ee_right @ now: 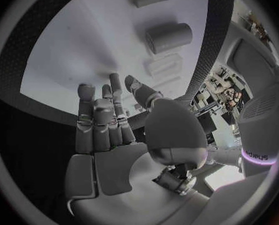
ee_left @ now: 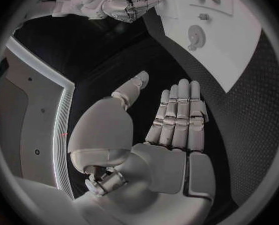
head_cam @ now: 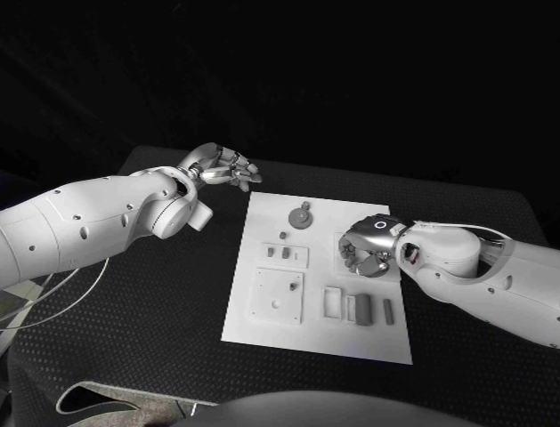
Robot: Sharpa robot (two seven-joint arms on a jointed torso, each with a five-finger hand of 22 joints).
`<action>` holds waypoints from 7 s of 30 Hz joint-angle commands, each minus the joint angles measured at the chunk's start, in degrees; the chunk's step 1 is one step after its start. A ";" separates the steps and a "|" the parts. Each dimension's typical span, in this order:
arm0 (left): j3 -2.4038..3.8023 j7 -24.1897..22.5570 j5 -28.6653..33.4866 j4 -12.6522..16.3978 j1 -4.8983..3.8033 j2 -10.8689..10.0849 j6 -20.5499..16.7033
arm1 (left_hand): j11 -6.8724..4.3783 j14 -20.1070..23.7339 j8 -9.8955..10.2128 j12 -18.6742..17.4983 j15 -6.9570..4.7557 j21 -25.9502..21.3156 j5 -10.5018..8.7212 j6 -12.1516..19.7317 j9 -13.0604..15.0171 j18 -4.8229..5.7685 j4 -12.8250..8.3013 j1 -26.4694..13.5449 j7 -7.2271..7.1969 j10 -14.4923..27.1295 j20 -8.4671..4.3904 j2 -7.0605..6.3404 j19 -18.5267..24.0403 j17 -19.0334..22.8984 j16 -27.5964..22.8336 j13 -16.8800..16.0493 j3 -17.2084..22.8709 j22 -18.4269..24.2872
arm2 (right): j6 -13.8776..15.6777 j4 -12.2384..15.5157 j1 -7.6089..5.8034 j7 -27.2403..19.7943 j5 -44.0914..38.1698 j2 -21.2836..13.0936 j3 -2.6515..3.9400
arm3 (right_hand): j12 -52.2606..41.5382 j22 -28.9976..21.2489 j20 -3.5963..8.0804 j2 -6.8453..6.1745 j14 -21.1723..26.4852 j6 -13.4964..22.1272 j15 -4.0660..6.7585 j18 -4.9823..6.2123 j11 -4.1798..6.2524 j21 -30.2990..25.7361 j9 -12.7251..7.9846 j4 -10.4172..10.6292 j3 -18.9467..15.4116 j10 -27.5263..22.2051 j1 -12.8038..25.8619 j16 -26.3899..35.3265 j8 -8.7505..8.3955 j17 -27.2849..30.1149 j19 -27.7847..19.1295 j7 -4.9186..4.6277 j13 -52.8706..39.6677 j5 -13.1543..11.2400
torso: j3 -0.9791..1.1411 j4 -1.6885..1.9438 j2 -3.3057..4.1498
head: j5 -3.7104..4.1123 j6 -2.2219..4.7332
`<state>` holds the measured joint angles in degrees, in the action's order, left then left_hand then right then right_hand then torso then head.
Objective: Assemble the parts on the task board
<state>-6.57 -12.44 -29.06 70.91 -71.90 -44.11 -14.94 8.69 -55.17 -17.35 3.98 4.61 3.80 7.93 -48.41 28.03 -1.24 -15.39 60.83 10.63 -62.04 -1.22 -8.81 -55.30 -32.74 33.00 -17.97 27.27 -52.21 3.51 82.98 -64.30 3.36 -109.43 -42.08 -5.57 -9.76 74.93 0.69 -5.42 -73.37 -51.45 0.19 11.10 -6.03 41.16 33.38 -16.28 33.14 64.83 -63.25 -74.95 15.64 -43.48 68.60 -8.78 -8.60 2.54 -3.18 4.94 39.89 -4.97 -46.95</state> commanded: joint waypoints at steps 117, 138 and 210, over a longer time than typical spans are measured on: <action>0.05 -0.55 0.35 -0.94 -0.15 2.05 1.04 | -0.18 -0.55 -0.29 0.05 -0.15 0.30 -0.92 -0.12 -0.20 0.36 0.08 -0.17 -0.22 0.09 0.02 0.75 -0.11 -0.94 -1.05 0.11 -0.47 0.28 | 12.10 4.63 8.93 -1.51 -4.18 10.54 0.58 | -2.42 1.23 0.53 4.03 0.08 -6.07 3.56 3.90 3.42 2.58 -0.70 -0.55 0.35 8.88 -6.40 -1.49 1.71 -1.01 0.64 1.72 -2.05 0.21 | -0.03 -0.04 0.01 | -2.46 -1.03; 0.05 -0.43 0.33 -0.75 -0.18 1.84 1.14 | -0.17 -0.56 -0.30 0.04 -0.15 0.29 -0.91 -0.14 -0.21 0.37 0.07 -0.18 -0.23 0.11 0.02 0.76 -0.08 -1.07 -1.17 0.13 -0.49 0.32 | 11.55 4.61 9.20 -1.66 -3.31 10.84 0.20 | -2.34 1.24 0.52 4.07 0.11 -6.10 3.57 3.90 3.43 2.67 -0.74 -0.54 0.39 8.94 -6.37 -1.48 1.66 -1.01 0.59 1.72 -2.08 0.21 | -0.04 0.02 -0.01 | -2.52 -1.39; 0.05 -0.25 0.20 -0.65 -0.22 1.72 1.33 | -0.15 -0.59 -0.33 0.02 -0.12 0.28 -0.91 -0.18 -0.25 0.38 0.07 -0.20 -0.25 0.16 0.04 0.84 -0.03 -1.44 -1.54 0.16 -0.53 0.41 | 11.38 2.10 9.61 -3.11 0.83 11.55 -0.08 | 2.17 0.84 0.55 -4.04 0.19 0.90 0.90 3.90 0.67 2.68 -2.69 0.23 -1.72 3.10 -0.83 -1.17 -2.39 -0.86 0.19 -0.68 -0.68 0.19 | 0.01 -0.02 -0.03 | -2.81 -1.85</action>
<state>-6.56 -12.35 -28.96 70.14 -71.98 -42.40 -14.25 8.69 -55.38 -17.35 3.98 4.40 3.80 7.27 -48.41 27.83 -1.24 -15.25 60.61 10.63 -62.04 -1.22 -8.59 -55.30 -34.09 31.71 -17.86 27.12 -51.87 15.73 85.03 -54.72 1.43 -109.79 -30.51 -5.64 -7.92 74.91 1.00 -8.87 -73.18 -51.37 1.41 11.09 -4.76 43.82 30.75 -16.04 31.78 67.77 -64.16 -76.26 13.48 -44.41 68.47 -9.05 -9.35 2.44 -3.19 4.91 39.87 -7.75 -48.82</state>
